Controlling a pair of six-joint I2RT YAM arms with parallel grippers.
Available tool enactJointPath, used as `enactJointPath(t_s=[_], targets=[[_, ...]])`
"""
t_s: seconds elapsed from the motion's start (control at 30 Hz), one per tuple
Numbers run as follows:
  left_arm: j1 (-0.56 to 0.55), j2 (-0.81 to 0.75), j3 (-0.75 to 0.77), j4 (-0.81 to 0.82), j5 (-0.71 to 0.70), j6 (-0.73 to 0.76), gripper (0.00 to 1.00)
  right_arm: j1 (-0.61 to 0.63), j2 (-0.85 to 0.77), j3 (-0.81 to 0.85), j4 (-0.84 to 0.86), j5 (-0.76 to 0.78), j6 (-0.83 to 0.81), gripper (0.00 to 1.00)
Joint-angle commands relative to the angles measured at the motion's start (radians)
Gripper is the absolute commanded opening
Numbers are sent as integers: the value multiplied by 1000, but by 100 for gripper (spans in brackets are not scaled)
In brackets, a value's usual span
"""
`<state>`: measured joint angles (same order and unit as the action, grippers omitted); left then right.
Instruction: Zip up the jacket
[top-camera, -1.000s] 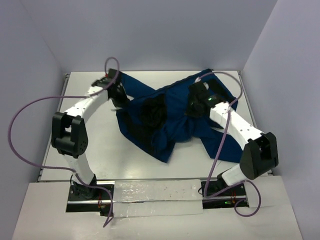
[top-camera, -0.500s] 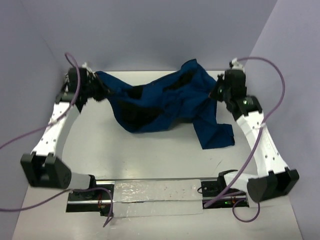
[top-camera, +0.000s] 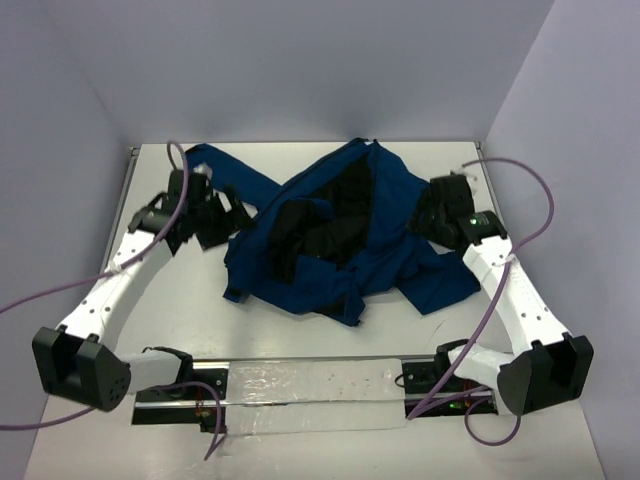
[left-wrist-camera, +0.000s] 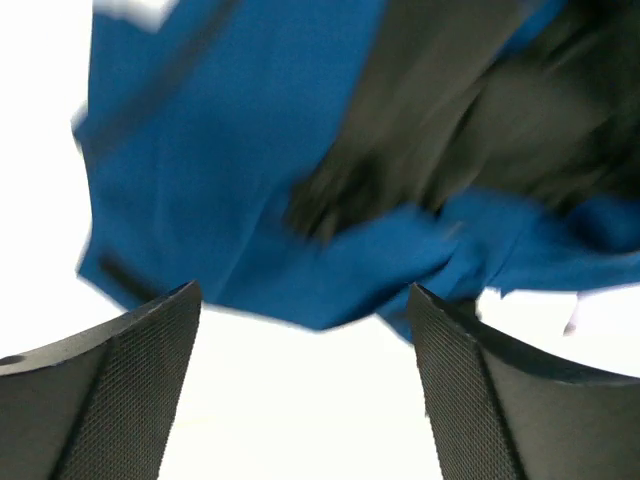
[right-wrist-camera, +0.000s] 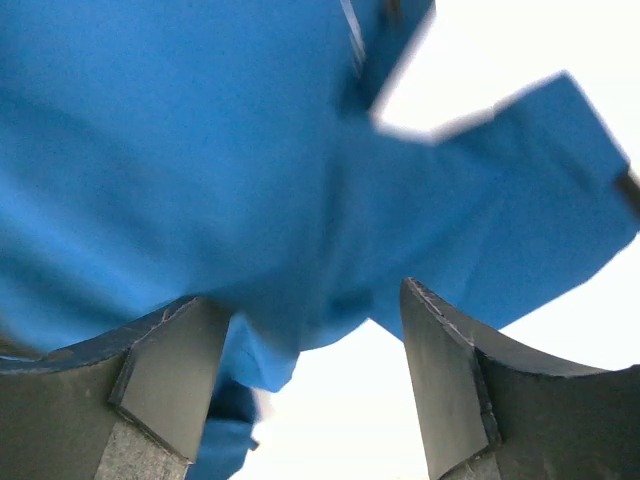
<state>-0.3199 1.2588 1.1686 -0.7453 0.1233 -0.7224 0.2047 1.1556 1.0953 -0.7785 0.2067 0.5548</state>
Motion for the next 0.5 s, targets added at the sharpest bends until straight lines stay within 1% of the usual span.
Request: enactJointPath(t_s=[0.0,0.1,0.13,0.27,0.37,0.43,0.47], targets=[[2,186,261,67,-112,119,87,2,102,199,90,39,-53,77],[3,377,417,101,-82,139,88,13,193,321,92,7,-94,82],[4,480,477,97,-64,140,88,17,229,360,82,14,-103,84],[2,768,761,56,-24,158,91,25,374,505,66,15,-135,88],[3,908,976,22,7,162,98,24,500,623,49,-2,-145,89],[-2,1010,1095,4,21,172,99,25,563,677,31,-9,-147,90],[-6,1048,1120,-7,21,179,99,25,592,702,24,-18,-147,90]])
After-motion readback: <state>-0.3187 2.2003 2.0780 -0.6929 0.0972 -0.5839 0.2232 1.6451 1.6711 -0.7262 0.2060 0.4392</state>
